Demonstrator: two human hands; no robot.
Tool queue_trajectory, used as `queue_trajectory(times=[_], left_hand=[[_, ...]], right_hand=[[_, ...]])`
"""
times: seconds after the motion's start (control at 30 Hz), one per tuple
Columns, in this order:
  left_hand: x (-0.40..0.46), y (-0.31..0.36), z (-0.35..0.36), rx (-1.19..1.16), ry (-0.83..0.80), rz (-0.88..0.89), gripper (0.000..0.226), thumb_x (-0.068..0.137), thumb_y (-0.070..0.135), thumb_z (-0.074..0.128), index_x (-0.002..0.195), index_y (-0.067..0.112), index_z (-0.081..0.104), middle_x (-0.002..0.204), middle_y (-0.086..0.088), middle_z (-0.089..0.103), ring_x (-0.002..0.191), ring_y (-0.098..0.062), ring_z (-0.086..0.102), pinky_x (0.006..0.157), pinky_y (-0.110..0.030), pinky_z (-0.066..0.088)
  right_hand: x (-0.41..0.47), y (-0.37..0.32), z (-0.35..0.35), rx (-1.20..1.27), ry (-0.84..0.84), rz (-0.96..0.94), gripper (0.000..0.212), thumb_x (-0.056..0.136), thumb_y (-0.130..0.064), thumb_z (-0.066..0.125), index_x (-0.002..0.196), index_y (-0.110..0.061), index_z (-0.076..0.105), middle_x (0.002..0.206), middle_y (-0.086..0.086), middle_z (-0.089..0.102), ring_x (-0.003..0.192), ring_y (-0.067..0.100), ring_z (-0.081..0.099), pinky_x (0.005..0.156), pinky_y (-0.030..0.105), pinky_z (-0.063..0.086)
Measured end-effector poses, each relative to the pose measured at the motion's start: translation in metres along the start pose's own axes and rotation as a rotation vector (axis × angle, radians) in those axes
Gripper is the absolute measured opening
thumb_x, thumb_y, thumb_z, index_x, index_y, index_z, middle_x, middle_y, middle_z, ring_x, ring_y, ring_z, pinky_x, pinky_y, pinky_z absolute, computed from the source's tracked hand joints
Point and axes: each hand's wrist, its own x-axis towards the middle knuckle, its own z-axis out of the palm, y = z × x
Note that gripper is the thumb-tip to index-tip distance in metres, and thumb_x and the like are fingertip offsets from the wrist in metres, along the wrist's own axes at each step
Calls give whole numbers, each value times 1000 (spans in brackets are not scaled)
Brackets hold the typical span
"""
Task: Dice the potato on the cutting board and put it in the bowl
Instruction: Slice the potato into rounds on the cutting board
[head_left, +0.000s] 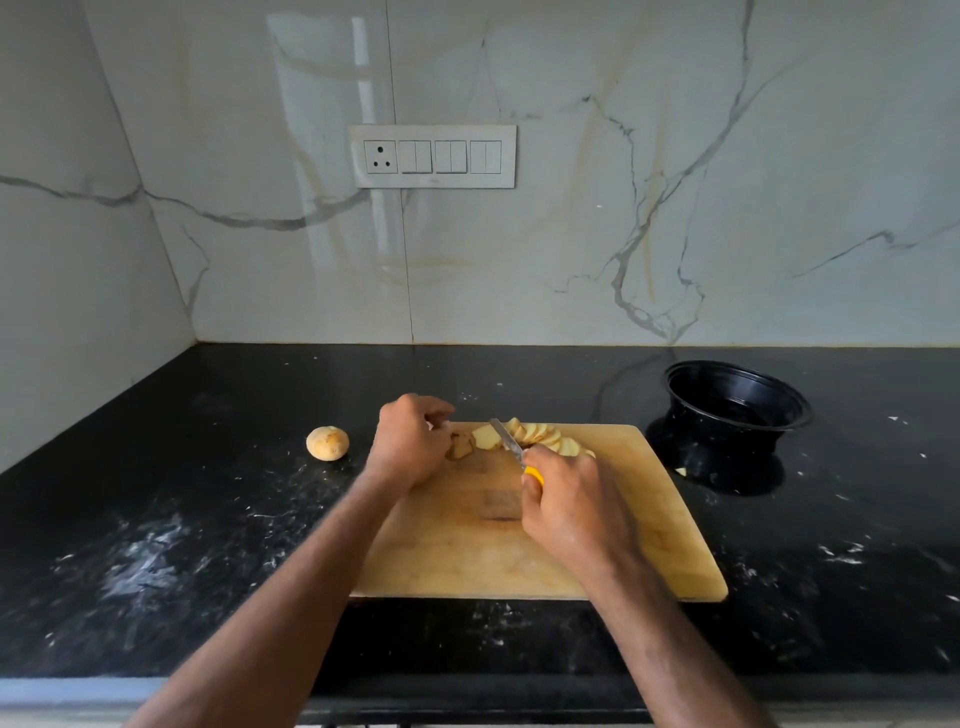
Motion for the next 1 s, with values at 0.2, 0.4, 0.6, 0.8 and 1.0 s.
queue_trajectory(times=[0.2, 0.4, 0.6, 0.8, 1.0], left_hand=[[14, -11, -14, 261, -420, 216, 41, 100, 17, 58, 140, 29, 60, 132, 4, 55, 127, -19, 47, 109, -39, 43], [19, -15, -12, 216, -418, 206, 23, 91, 42, 72, 108, 28, 64, 110, 10, 55, 95, -11, 54, 75, -19, 45], [18, -19, -27, 225, -567, 253, 36, 95, 33, 69, 130, 29, 63, 118, 10, 56, 106, -13, 55, 90, -30, 51], [14, -14, -30, 173, -571, 139, 29, 91, 28, 74, 113, 27, 55, 112, 5, 55, 99, -15, 56, 78, -24, 47], [-13, -15, -17, -91, -211, 158, 35, 78, 16, 86, 103, 34, 70, 97, 12, 67, 86, -10, 60, 71, -14, 46]], right_hand=[[1, 1, 1, 30, -6, 1, 24, 95, -29, 62, 117, -25, 69, 84, -2, 71, 60, 13, 56, 47, 17, 34], [1, 1, 1, 25, -4, 2, 26, 95, -29, 62, 119, -25, 69, 84, -2, 71, 58, 11, 51, 47, 15, 30], [0, -1, -1, 22, -14, 9, 25, 94, -29, 63, 118, -25, 69, 87, -2, 72, 68, 14, 64, 47, 11, 24], [0, -1, 0, 33, -21, 4, 24, 94, -28, 64, 118, -24, 69, 83, -4, 70, 59, 7, 50, 48, 14, 37], [-3, -4, -5, 77, -23, -31, 28, 95, -29, 64, 123, -25, 68, 85, -3, 71, 61, 10, 58, 48, 18, 46]])
